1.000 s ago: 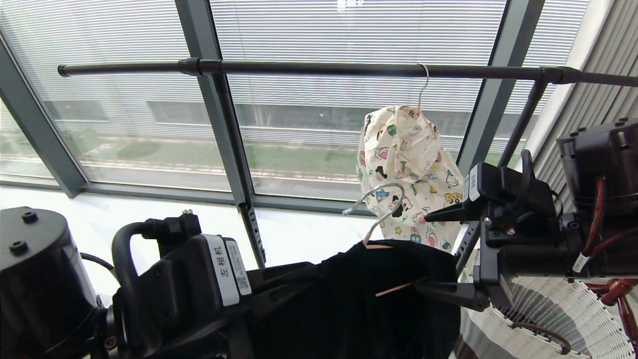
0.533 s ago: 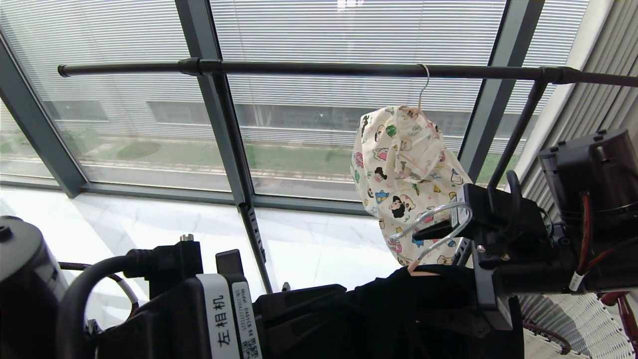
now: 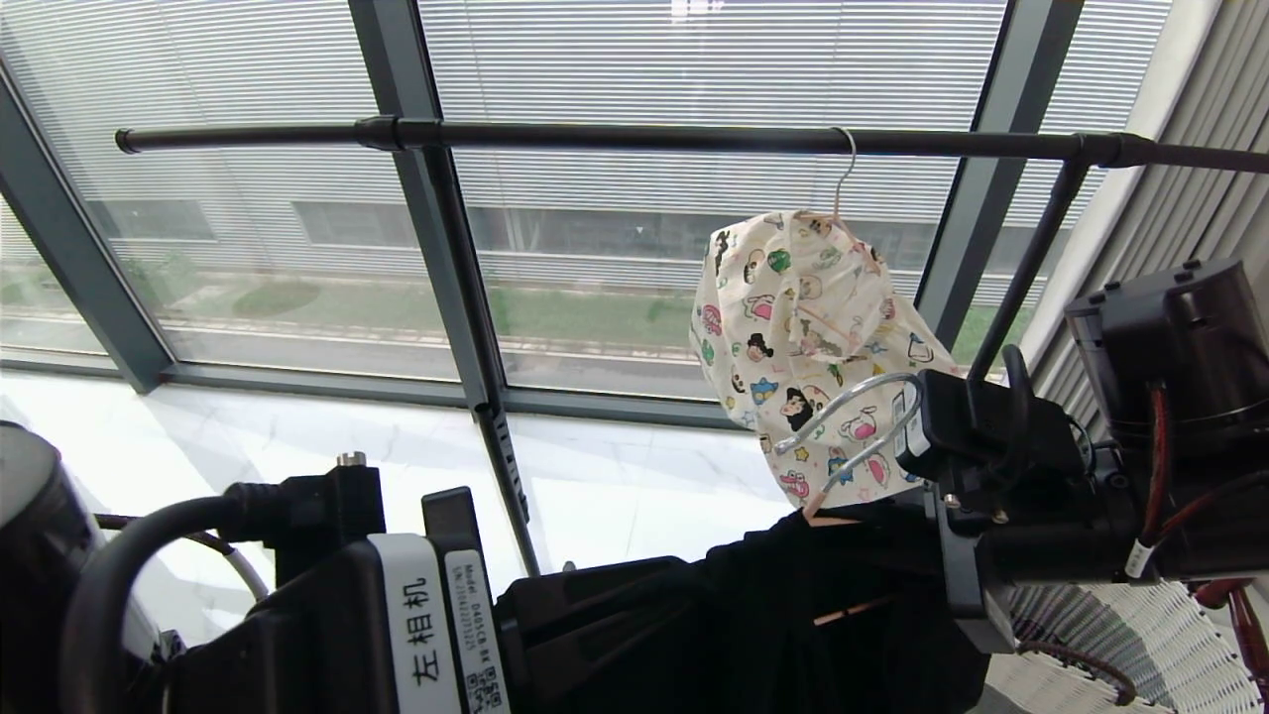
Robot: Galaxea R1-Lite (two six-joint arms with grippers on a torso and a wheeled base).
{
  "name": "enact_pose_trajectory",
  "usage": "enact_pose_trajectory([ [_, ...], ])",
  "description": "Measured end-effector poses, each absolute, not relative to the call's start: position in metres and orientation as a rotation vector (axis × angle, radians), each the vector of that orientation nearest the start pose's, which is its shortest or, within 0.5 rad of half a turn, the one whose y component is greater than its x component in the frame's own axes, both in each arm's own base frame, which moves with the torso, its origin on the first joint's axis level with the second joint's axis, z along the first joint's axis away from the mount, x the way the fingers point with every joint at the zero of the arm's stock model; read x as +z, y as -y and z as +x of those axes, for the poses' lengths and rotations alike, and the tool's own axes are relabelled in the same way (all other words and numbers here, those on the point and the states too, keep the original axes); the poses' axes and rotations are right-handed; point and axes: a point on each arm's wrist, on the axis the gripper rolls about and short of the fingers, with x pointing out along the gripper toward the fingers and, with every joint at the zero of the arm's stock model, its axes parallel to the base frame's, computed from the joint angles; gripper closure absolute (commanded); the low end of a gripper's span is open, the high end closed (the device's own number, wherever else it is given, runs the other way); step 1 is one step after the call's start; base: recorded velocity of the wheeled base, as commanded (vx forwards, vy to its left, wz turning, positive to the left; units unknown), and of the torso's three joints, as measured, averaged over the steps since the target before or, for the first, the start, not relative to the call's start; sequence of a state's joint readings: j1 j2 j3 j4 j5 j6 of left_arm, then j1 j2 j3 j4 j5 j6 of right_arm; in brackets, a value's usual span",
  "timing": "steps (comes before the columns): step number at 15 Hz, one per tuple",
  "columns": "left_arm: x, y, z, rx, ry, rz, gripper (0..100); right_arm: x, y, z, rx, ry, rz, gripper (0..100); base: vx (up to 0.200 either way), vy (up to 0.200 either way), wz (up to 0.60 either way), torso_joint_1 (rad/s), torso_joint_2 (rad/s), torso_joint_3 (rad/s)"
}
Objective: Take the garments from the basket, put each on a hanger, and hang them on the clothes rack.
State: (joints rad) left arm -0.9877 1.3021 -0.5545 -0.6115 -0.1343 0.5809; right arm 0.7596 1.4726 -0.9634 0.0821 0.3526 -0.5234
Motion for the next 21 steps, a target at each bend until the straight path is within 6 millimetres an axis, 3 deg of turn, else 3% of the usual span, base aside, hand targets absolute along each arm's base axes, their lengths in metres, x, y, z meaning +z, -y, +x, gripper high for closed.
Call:
enact_pose_trajectory([
  [4,0.211,0.169,0.108,-1.132,0.196,0.579,100,0.227,-0.171,0.177,1.208,-0.228,-0.638,100,0.000,0.000,0.00,0.000,0.00,0.000],
  [5,0.210,0.169,0.108,-1.131,0.193,0.580,0,0.227,-0.170,0.177,1.204,-0.217,-0.642,100,0.000,0.000,0.00,0.000,0.00,0.000],
  [9,0.209,0.168,0.108,-1.110,0.184,0.585,0,0.233,-0.169,0.182,1.166,-0.095,-0.666,100,0.000,0.000,0.00,0.000,0.00,0.000],
  [13,0.205,0.158,0.108,-1.061,0.165,0.593,0,0.233,-0.154,0.192,1.095,-0.056,-0.699,100,0.000,0.000,0.00,0.000,0.00,0.000],
  [21,0.149,0.079,0.114,-0.743,-0.103,0.617,0,0.246,-0.147,0.194,1.058,0.036,-0.683,100,0.000,0.000,0.00,0.000,0.00,0.000],
])
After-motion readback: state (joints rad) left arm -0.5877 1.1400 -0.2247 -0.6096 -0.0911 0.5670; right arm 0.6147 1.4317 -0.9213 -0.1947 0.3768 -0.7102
